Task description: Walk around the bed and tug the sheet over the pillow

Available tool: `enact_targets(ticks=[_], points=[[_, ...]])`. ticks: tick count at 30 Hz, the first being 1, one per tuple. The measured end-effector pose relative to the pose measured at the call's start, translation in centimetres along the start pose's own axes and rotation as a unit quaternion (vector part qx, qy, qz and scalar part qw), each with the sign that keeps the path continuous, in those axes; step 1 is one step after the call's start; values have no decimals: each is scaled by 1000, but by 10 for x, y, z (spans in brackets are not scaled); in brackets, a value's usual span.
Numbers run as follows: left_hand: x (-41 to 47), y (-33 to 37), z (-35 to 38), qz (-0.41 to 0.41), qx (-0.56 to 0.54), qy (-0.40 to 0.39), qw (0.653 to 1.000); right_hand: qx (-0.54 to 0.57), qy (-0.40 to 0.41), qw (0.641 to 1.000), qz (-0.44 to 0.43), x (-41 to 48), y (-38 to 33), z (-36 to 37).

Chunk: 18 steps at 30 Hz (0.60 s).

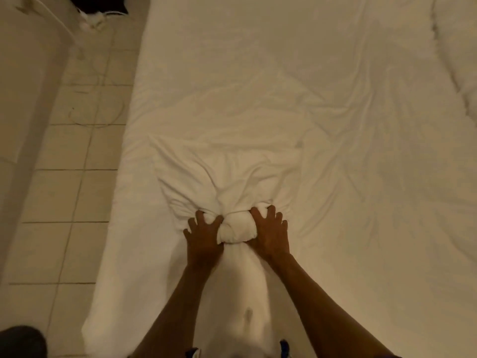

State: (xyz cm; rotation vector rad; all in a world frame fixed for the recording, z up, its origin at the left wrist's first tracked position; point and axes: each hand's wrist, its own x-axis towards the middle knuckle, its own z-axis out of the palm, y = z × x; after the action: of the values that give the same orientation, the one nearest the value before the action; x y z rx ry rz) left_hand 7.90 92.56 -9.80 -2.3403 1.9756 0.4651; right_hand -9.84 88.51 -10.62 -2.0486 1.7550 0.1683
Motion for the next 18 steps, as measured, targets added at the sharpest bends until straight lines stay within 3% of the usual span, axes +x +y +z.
enact_targets(ticks=[8,10,18], points=[[-68,52,-125,72,-66,5,995,61,71,995,-19,-101,18,-122],[-83,69,-150,86,-69,19,994,79,37,996,-31,-120,35,-144],[-113,123,-201,147,-88,34,985,61,63,994,-69,-178,78,-217]])
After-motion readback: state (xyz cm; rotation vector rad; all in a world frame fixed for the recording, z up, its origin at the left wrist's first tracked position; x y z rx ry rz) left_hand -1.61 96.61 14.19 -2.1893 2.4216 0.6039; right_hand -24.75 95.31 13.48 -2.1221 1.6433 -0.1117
